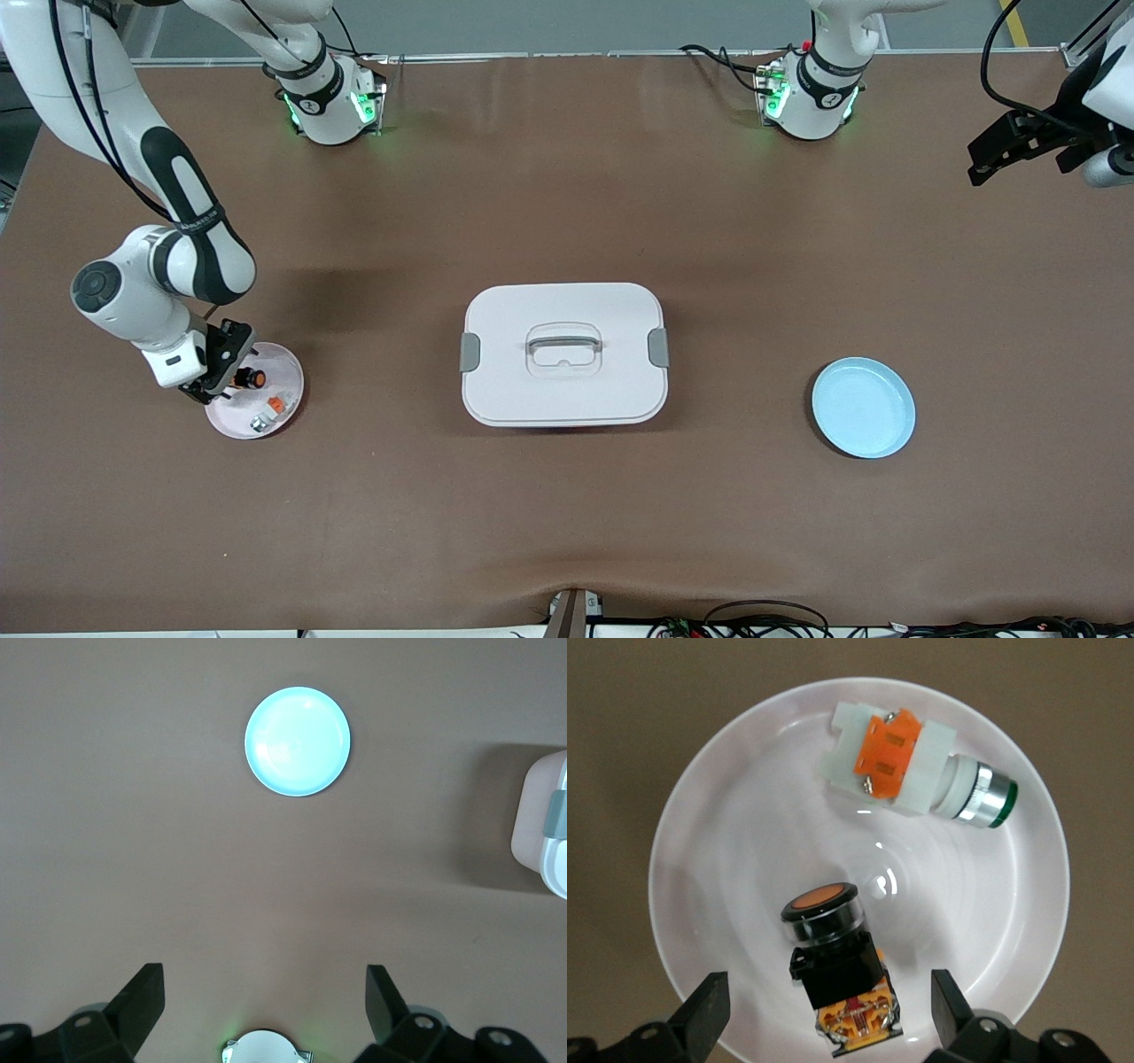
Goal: Transfer orange switch to right arm and place
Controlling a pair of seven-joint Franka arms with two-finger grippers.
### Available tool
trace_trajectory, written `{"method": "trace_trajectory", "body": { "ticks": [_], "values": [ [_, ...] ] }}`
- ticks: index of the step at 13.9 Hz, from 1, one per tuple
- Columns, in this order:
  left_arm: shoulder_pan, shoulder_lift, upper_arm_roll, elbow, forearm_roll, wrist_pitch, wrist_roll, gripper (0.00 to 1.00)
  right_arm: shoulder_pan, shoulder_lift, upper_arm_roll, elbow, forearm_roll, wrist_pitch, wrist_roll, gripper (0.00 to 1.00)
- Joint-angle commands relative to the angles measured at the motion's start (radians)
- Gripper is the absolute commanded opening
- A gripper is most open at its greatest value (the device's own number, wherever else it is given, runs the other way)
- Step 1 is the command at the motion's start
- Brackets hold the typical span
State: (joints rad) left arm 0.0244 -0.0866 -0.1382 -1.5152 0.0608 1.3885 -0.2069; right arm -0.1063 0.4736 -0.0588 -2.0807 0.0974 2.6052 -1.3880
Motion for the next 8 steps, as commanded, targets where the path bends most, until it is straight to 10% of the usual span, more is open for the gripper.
{"method": "trace_trajectory", "body": {
  "ticks": [1,8],
  "values": [
    [0.003,-0.015,-0.009,0.004,-0.004,-0.017,0.006,1.0,-0.001,-0.095,0.002,0.049,-0.001,-0.198,0.117,1.0],
    [-0.003,-0.002,-0.007,0.004,-0.004,-0.008,0.004,1.0,-0.027,-0.124,-0.042,0.376,-0.018,-0.693,0.322,1.0]
  ]
}}
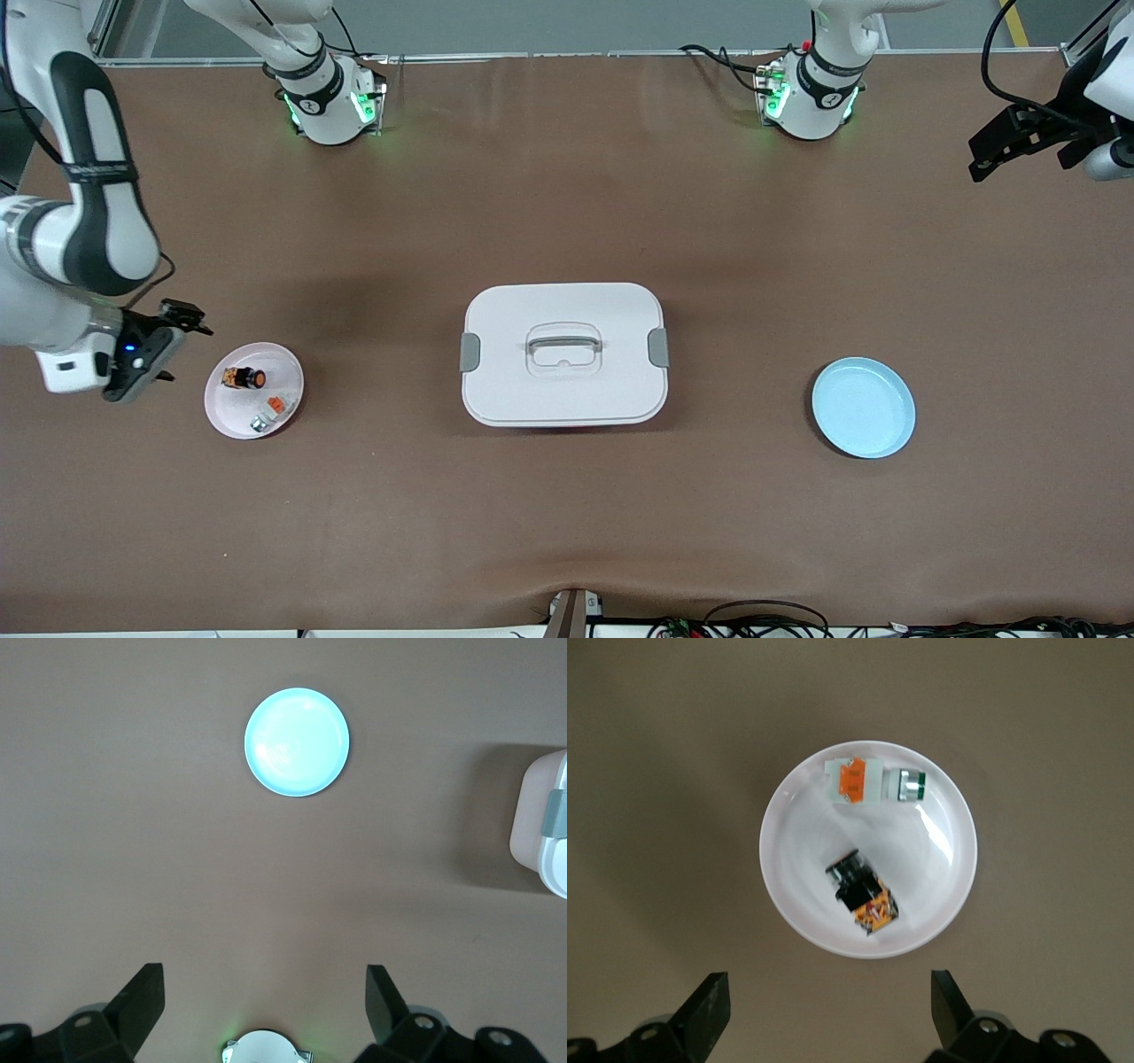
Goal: Transfer orange switch to right arm and place
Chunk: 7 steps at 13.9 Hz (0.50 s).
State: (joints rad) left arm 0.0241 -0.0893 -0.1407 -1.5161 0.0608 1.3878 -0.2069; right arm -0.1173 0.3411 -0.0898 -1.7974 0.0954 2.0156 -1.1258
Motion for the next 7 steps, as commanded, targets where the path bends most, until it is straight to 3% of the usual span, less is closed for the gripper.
{"method": "trace_trajectory", "body": {
  "ticks": [1,4,7],
  "values": [
    [-0.004,0.0,-0.016,0.004,-0.004,-0.007,0.003,1.0,-0.016,0.006,-0.022,0.127,-0.022,-0.148,0.069,1.0],
    [-0.001,-0.001,-0.049,0.004,-0.004,-0.009,0.0,1.0,-0.015,-0.042,-0.047,0.162,-0.023,-0.179,0.119,1.0],
    [0.004,-0.001,-0.054,0.005,-0.004,-0.009,0.003,1.0,-0.005,-0.073,-0.044,0.231,-0.026,-0.291,0.457,1.0]
  ]
}}
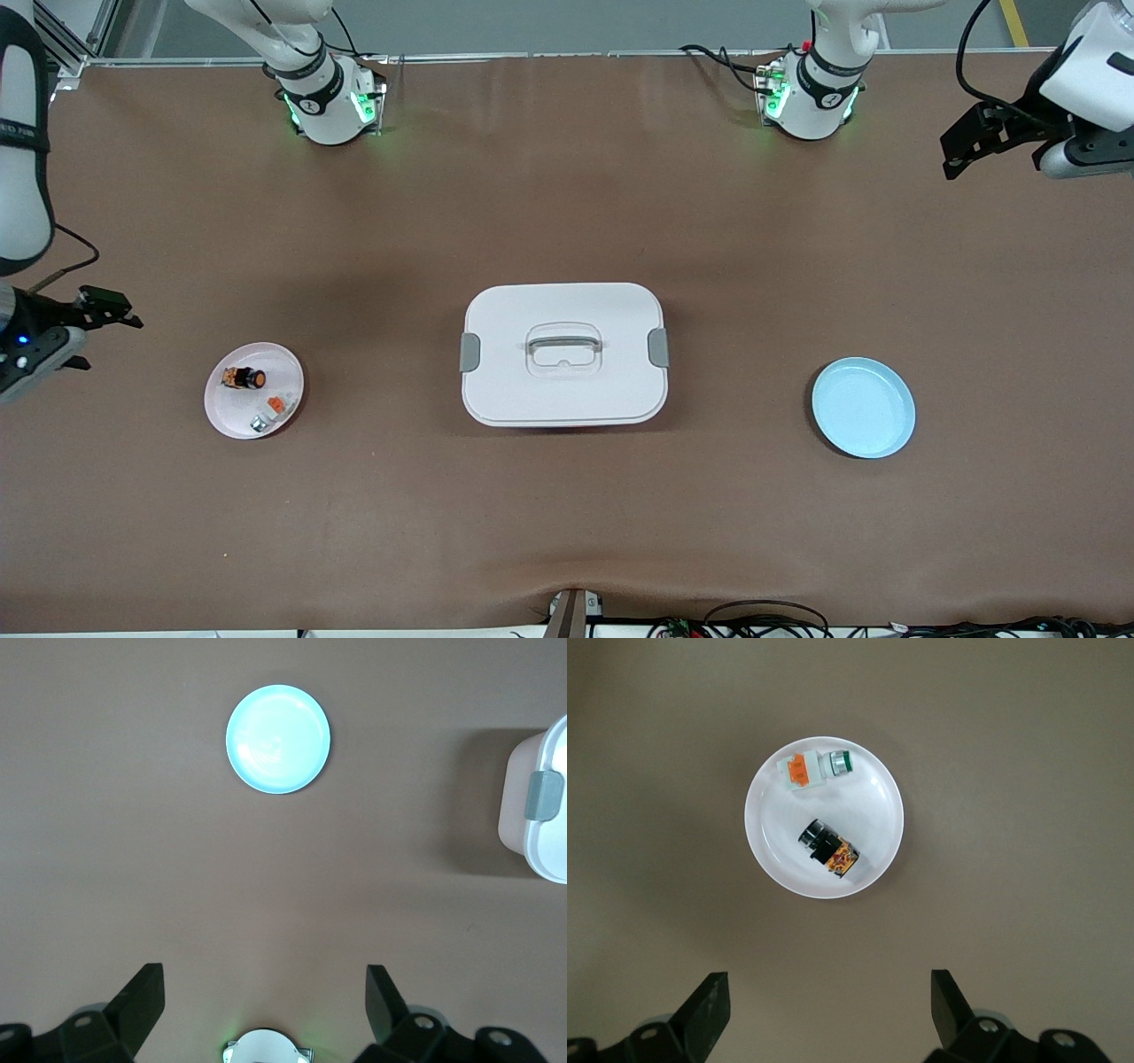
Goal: Transfer orange switch to right arm and place
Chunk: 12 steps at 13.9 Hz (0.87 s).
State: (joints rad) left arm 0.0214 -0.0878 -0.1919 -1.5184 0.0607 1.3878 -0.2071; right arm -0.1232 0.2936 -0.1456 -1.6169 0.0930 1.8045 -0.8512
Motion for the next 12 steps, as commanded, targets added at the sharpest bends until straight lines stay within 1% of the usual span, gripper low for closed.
{"method": "trace_trajectory", "body": {
  "ticks": [1,2,3,5,8,10,12],
  "values": [
    [0.008,-0.001,0.0,0.007,-0.004,-0.007,0.003,1.0,0.004,-0.018,0.014,0.107,-0.03,-0.147,0.308,1.0],
    [0.009,-0.001,0.003,0.009,-0.005,-0.007,0.006,1.0,-0.006,-0.016,0.014,0.154,-0.029,-0.199,0.425,1.0],
    [0.009,-0.001,0.005,0.009,-0.007,-0.006,0.006,1.0,-0.009,-0.016,0.012,0.184,-0.018,-0.203,0.493,1.0],
    [0.008,-0.001,0.005,0.009,-0.03,0.016,0.005,1.0,-0.007,-0.02,0.012,0.23,-0.016,-0.212,0.518,1.0],
    [0.008,0.008,0.003,0.009,-0.036,0.024,0.005,1.0,-0.001,-0.019,0.015,0.239,-0.01,-0.215,0.569,1.0],
    [0.009,0.01,0.005,0.009,-0.035,0.024,0.006,1.0,0.0,-0.028,0.02,0.241,0.026,-0.235,0.657,1.0],
    [0.011,0.01,0.006,0.007,-0.035,0.024,0.006,1.0,0.011,-0.056,0.029,0.27,0.025,-0.278,0.771,1.0]
  ]
}}
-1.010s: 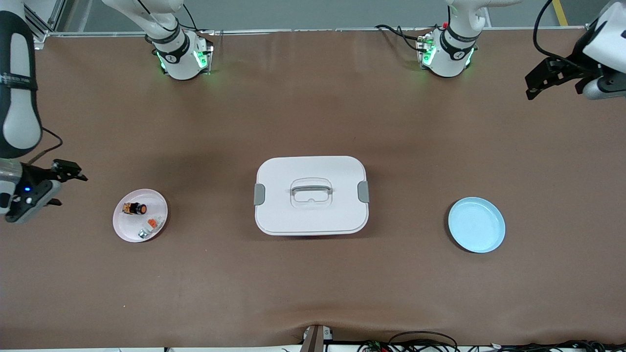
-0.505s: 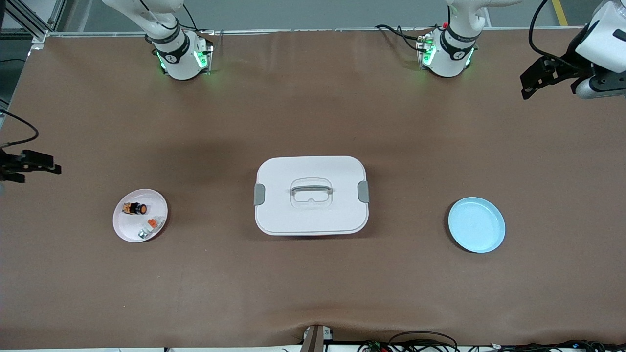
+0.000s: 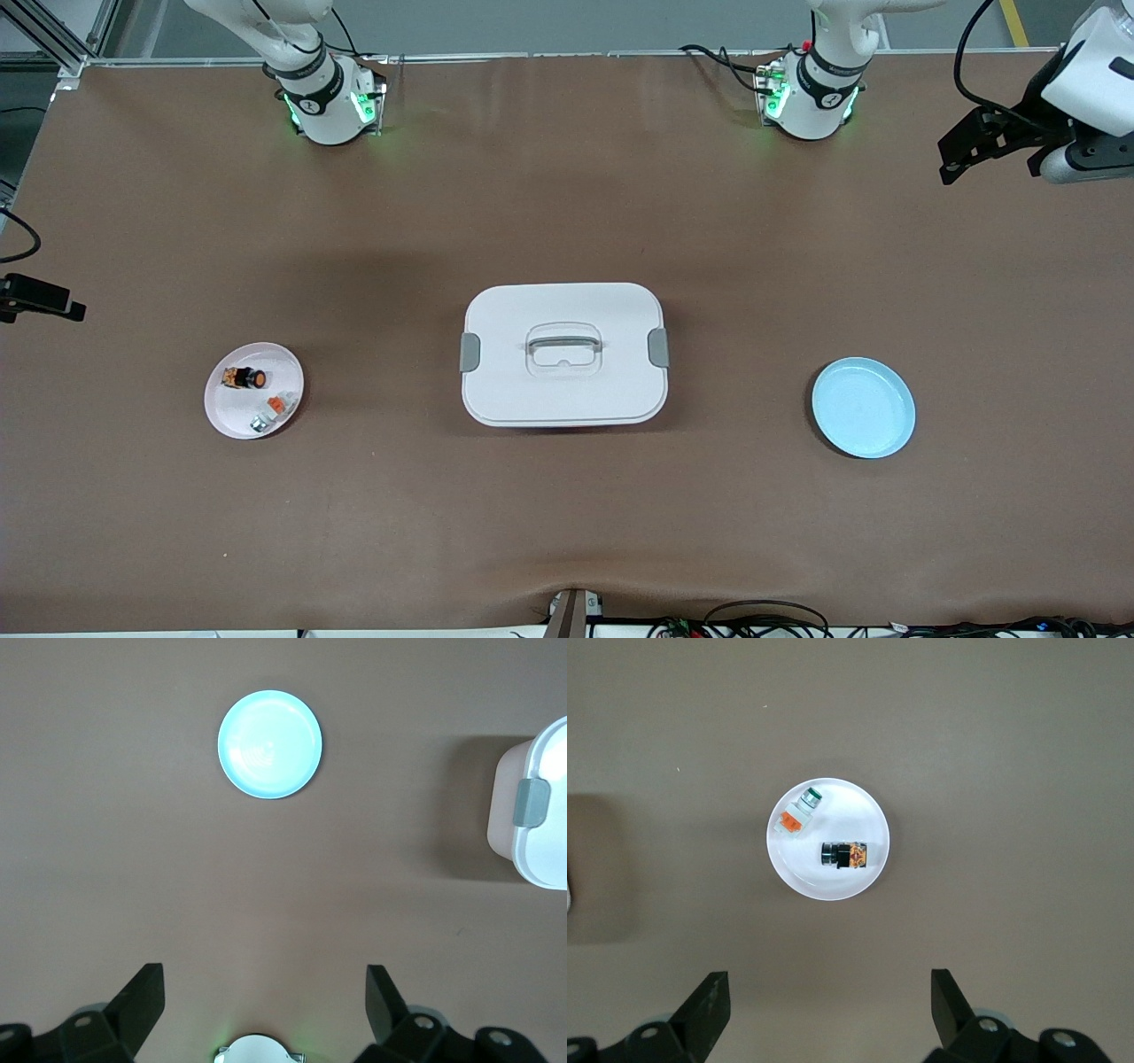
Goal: Transfer orange switch to right arm and place
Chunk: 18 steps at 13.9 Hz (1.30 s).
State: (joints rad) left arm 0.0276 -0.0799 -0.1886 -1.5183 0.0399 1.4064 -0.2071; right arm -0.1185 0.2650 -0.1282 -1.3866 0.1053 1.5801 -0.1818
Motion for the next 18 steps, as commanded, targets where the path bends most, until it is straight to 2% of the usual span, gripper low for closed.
{"method": "trace_trajectory", "body": {
  "ticks": [1,3,7,12,18],
  "values": [
    [0.003,0.002,0.003,0.009,-0.014,0.005,0.006,1.0,0.019,-0.029,0.012,0.067,0.005,-0.089,0.134,1.0],
    [0.003,0.002,0.003,0.009,-0.014,0.005,0.006,1.0,0.037,-0.03,0.012,0.118,-0.004,-0.162,0.14,1.0],
    [0.003,0.002,0.003,0.009,-0.014,0.006,0.006,1.0,0.04,-0.09,0.018,0.12,0.001,-0.187,0.128,1.0],
    [0.003,0.008,0.003,0.009,-0.015,0.008,0.006,1.0,0.042,-0.176,0.018,0.117,-0.002,-0.29,0.127,1.0],
    [0.005,0.008,0.003,0.009,-0.014,0.008,0.018,1.0,0.077,-0.184,0.021,0.1,-0.002,-0.362,0.125,1.0]
  ]
}}
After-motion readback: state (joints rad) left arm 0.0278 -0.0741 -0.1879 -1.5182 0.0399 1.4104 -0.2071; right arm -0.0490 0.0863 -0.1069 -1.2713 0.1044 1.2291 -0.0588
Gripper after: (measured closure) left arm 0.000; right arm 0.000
